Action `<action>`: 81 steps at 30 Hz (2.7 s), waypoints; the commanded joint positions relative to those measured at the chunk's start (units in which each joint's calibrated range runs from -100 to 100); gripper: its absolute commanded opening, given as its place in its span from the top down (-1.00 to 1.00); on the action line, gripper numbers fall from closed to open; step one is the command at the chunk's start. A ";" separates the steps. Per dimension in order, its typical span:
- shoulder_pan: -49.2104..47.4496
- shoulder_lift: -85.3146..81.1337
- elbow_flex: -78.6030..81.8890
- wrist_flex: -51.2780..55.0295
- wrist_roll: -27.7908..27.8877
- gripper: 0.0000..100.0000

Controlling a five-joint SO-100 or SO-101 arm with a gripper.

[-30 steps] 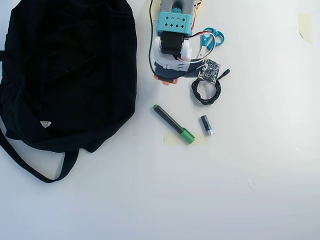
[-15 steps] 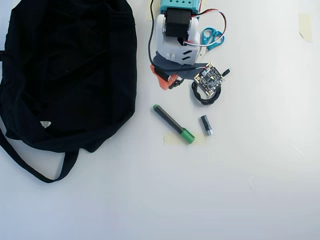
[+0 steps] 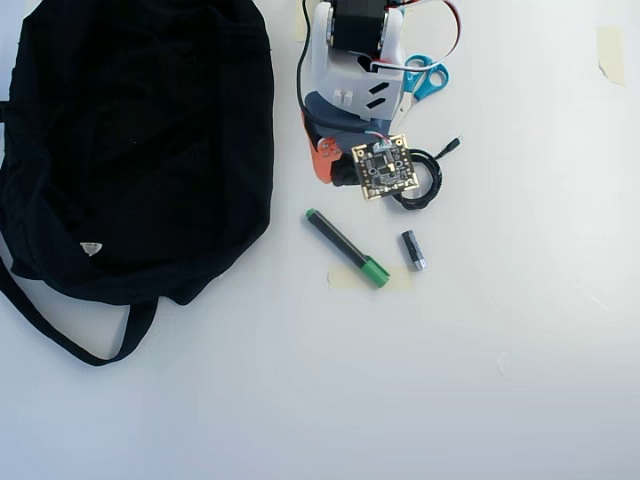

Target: Put the bike light into the black bag

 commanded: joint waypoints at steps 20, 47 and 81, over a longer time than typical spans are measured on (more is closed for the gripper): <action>11.59 -0.46 -6.62 -2.10 -16.05 0.95; 46.89 29.09 -1.67 -25.96 -15.47 0.95; 4.93 -7.18 -4.01 -16.14 -16.00 0.96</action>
